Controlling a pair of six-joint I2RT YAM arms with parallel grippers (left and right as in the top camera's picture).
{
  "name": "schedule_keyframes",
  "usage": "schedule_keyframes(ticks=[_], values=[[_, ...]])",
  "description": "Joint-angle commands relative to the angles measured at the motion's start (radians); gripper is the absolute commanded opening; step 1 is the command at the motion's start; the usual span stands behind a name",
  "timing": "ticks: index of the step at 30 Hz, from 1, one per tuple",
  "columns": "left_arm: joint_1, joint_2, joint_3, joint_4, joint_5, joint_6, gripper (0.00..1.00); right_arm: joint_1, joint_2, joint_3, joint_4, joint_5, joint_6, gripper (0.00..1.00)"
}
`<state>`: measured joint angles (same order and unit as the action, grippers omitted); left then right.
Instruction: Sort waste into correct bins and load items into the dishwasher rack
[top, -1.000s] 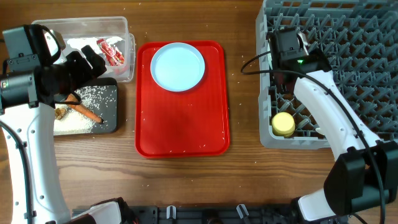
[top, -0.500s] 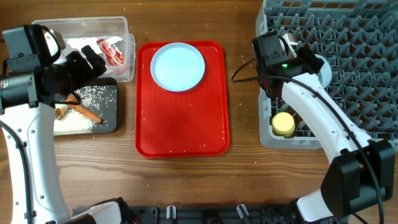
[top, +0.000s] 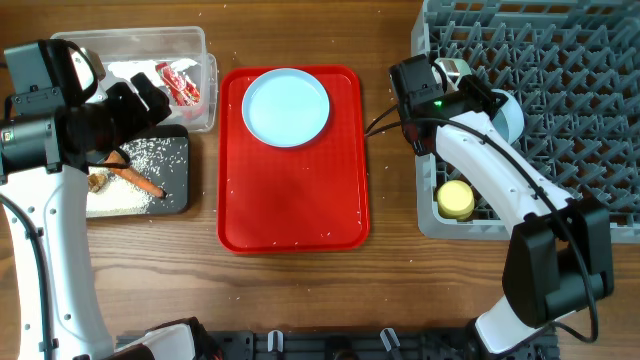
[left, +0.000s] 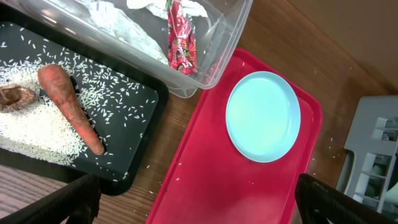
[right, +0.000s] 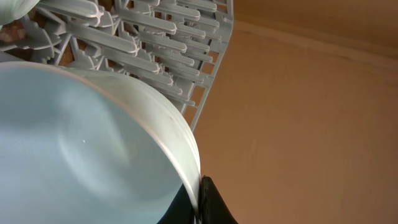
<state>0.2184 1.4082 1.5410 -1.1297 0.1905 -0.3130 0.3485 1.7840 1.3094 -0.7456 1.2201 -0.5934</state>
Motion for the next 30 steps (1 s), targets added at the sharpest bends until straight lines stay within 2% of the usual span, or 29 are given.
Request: schedule_keyframes(ticks=[1, 11, 15, 19, 22, 30], values=[[0.005, 0.002, 0.01, 0.002, -0.002, -0.002, 1.0, 0.023, 0.021, -0.001, 0.002, 0.019, -0.008, 0.04], [0.005, 0.002, 0.01, 0.002, -0.002, -0.002, 1.0, 0.157, 0.021, -0.001, 0.0, -0.01, -0.008, 0.04], [0.005, 0.002, 0.01, 0.002, -0.002, -0.002, 1.0, 0.178, 0.021, -0.001, 0.0, -0.01, -0.008, 0.1], [0.005, 0.002, 0.01, 0.002, -0.002, -0.002, 1.0, 0.187, 0.021, -0.001, 0.0, -0.026, -0.008, 0.09], [0.005, 0.002, 0.01, 0.002, -0.002, -0.002, 1.0, 0.185, 0.021, -0.001, 0.002, -0.031, -0.028, 0.04], [0.005, 0.002, 0.01, 0.002, -0.002, -0.002, 1.0, 0.109, 0.019, -0.001, 0.042, 0.198, -0.067, 0.04]])
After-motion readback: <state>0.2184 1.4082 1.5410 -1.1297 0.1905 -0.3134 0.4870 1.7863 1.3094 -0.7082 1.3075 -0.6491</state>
